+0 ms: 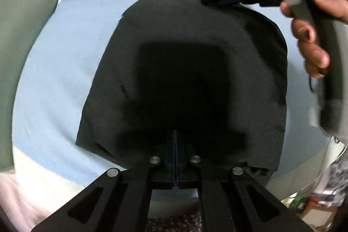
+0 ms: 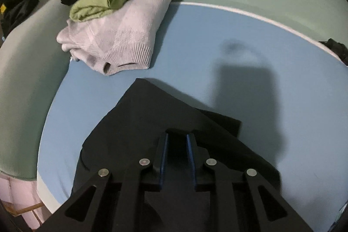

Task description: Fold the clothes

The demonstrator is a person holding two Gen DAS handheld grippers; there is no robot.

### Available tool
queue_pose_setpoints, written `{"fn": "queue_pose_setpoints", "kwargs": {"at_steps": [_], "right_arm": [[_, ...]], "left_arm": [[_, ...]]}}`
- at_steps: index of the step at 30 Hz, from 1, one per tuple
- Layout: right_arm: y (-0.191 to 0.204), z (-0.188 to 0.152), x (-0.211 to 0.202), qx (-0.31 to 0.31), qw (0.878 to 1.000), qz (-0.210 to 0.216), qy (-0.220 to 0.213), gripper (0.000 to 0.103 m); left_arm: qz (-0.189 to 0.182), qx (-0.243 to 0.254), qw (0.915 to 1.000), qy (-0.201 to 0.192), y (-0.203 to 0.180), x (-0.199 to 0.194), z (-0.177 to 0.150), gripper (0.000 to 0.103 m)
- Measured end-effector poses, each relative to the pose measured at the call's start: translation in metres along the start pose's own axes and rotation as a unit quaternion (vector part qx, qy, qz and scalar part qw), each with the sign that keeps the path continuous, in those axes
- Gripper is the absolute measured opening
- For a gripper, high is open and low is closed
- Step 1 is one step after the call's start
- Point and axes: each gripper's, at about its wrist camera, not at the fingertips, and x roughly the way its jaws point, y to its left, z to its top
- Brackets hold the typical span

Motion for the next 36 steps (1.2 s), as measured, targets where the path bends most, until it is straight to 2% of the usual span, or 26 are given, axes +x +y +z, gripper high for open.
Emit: {"fn": "queue_pose_setpoints", "kwargs": {"at_steps": [5,7,9,12,13,16,18,23,25,28,30,36], "right_arm": [[0.001,0.011,0.017,-0.005,0.999,-0.031,0.019,0.018],[-0.005,0.017,0.022,0.011,0.999,-0.035,0.025,0.016],[-0.008,0.021,0.026,0.021,0.999,-0.038,0.025,0.016],[-0.003,0.025,0.031,0.008,0.997,-0.066,0.025,0.016],[-0.003,0.027,0.033,0.013,0.997,-0.071,0.023,0.016],[-0.019,0.027,0.033,0.068,0.996,-0.051,0.02,0.016],[-0.032,0.025,0.029,0.1,0.994,-0.031,0.015,0.012],[-0.072,0.001,-0.021,0.097,0.995,-0.022,-0.014,0.014],[-0.089,-0.012,-0.04,0.087,0.996,-0.028,-0.012,0.016],[-0.113,-0.031,-0.064,0.067,0.997,-0.035,-0.014,0.016],[-0.124,-0.04,-0.074,0.055,0.998,-0.036,-0.013,0.016],[-0.11,-0.058,-0.063,0.001,0.998,-0.055,0.009,0.011]], "left_arm": [[-0.02,-0.003,0.9998,-0.008,0.005,0.001,-0.017,0.003],[-0.027,-0.004,0.9996,-0.007,0.006,0.0,-0.023,0.003],[-0.026,-0.001,0.9996,-0.007,0.004,0.0,-0.031,0.003],[-0.02,0.001,0.9997,-0.015,0.0,-0.003,-0.043,0.003],[-0.019,-0.003,0.9997,-0.015,-0.001,-0.003,-0.045,0.003],[-0.012,-0.01,0.9997,-0.017,-0.005,-0.005,-0.049,0.003],[0.005,0.003,0.9998,-0.017,-0.014,-0.008,-0.051,0.003],[0.035,0.032,0.9988,-0.009,-0.034,-0.018,-0.054,0.002],[0.037,0.036,0.9984,-0.021,-0.043,-0.031,-0.055,0.002],[0.015,0.049,0.9976,-0.047,-0.064,-0.053,-0.053,0.002],[0.013,0.063,0.9964,-0.054,-0.079,-0.057,-0.051,0.002],[0.059,0.092,0.994,0.003,-0.07,-0.001,0.001,0.002]]}}
